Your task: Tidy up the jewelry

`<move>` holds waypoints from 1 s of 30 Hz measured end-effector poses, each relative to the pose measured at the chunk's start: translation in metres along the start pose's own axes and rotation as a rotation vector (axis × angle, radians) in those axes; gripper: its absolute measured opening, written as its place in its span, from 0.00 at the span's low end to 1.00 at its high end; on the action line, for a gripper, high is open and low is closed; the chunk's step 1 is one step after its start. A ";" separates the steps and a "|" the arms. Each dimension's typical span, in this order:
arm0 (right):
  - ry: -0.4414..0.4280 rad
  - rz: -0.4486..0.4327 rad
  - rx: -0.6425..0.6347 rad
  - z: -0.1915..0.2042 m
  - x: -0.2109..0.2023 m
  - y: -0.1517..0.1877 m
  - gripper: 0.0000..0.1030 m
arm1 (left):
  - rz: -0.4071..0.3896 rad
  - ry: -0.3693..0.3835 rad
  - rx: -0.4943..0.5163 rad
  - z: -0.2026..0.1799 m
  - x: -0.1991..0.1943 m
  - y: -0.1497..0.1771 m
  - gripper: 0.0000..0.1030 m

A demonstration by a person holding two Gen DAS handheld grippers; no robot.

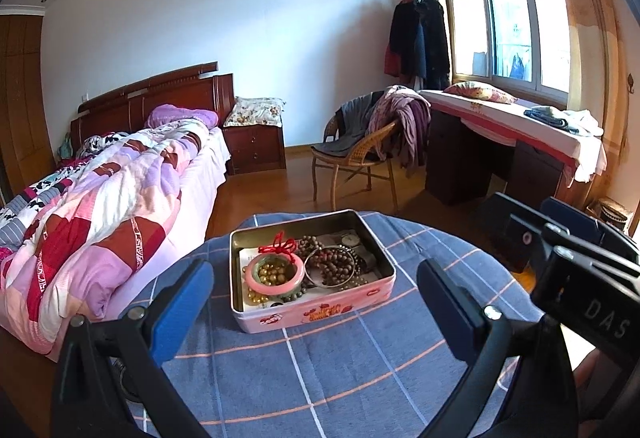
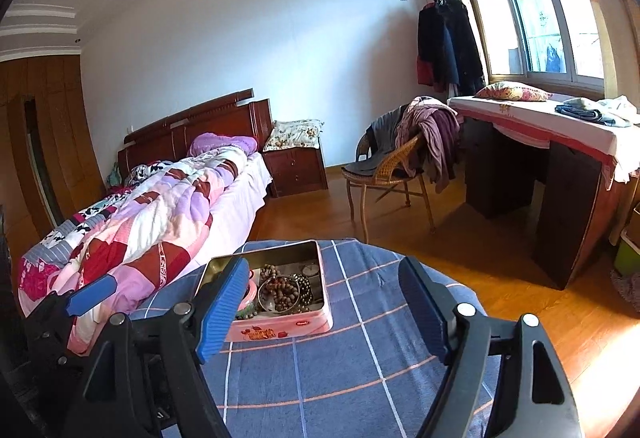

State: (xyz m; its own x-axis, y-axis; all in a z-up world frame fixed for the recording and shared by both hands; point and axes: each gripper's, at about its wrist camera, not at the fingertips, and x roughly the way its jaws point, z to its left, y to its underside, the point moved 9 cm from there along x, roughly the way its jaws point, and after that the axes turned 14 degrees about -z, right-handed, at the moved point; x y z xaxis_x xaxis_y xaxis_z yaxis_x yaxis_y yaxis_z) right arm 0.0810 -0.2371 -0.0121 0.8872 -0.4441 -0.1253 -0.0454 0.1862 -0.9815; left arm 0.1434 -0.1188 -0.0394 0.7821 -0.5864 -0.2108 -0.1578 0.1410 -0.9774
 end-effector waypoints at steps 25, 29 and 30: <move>0.003 -0.044 0.002 0.000 -0.010 -0.010 0.81 | -0.027 -0.020 -0.006 0.003 -0.007 -0.007 1.00; 0.001 -0.039 -0.004 0.000 -0.009 -0.009 0.82 | -0.026 -0.018 -0.014 0.002 -0.006 -0.006 1.00; 0.000 -0.038 -0.004 0.000 -0.009 -0.009 0.82 | -0.026 -0.018 -0.016 0.002 -0.006 -0.006 1.00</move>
State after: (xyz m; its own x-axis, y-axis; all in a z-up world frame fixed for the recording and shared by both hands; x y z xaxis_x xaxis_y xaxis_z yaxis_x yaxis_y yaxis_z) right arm 0.0739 -0.2350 -0.0024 0.8883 -0.4508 -0.0877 -0.0132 0.1659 -0.9861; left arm 0.1409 -0.1146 -0.0327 0.7970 -0.5748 -0.1855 -0.1472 0.1130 -0.9826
